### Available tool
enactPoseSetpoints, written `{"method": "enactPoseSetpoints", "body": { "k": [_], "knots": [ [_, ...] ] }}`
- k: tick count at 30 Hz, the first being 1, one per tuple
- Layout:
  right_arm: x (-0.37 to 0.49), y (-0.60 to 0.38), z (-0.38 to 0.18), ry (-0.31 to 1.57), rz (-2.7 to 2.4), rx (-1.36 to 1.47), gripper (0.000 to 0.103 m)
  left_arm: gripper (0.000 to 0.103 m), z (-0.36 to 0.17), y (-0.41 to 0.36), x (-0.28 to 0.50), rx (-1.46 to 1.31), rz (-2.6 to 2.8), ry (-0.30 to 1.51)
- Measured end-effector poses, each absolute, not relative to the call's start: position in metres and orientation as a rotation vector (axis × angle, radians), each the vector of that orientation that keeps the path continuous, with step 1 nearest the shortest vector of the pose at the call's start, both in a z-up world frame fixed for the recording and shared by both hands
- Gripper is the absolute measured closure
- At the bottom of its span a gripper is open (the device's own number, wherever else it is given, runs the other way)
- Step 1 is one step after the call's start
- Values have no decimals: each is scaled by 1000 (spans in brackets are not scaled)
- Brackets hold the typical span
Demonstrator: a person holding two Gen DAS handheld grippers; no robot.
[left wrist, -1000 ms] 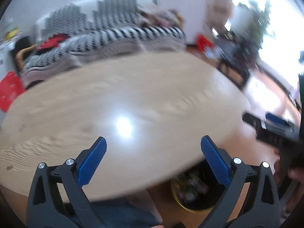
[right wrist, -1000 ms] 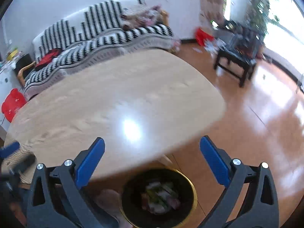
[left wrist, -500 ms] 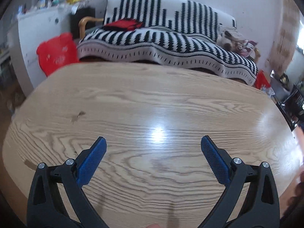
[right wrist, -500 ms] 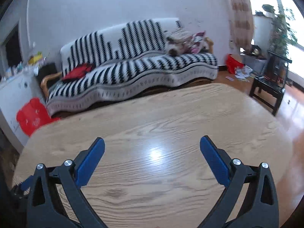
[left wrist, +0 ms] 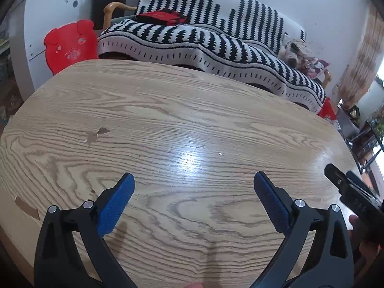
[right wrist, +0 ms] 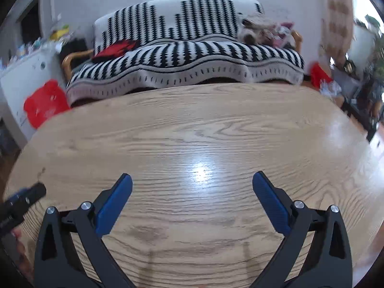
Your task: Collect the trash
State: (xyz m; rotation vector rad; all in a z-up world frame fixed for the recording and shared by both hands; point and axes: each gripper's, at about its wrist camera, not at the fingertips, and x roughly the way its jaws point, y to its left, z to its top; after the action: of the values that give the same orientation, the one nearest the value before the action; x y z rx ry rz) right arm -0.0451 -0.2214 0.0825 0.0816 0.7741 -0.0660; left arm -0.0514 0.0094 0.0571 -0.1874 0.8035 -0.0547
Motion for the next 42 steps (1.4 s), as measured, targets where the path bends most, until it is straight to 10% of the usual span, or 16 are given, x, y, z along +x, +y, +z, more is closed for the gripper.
{"method": "enactPoseSetpoints", "body": {
  "k": [42],
  "knots": [
    [-57,-262,57,860,-95,54,6,7,48,-19,-62,-19,-55,821]
  ]
}}
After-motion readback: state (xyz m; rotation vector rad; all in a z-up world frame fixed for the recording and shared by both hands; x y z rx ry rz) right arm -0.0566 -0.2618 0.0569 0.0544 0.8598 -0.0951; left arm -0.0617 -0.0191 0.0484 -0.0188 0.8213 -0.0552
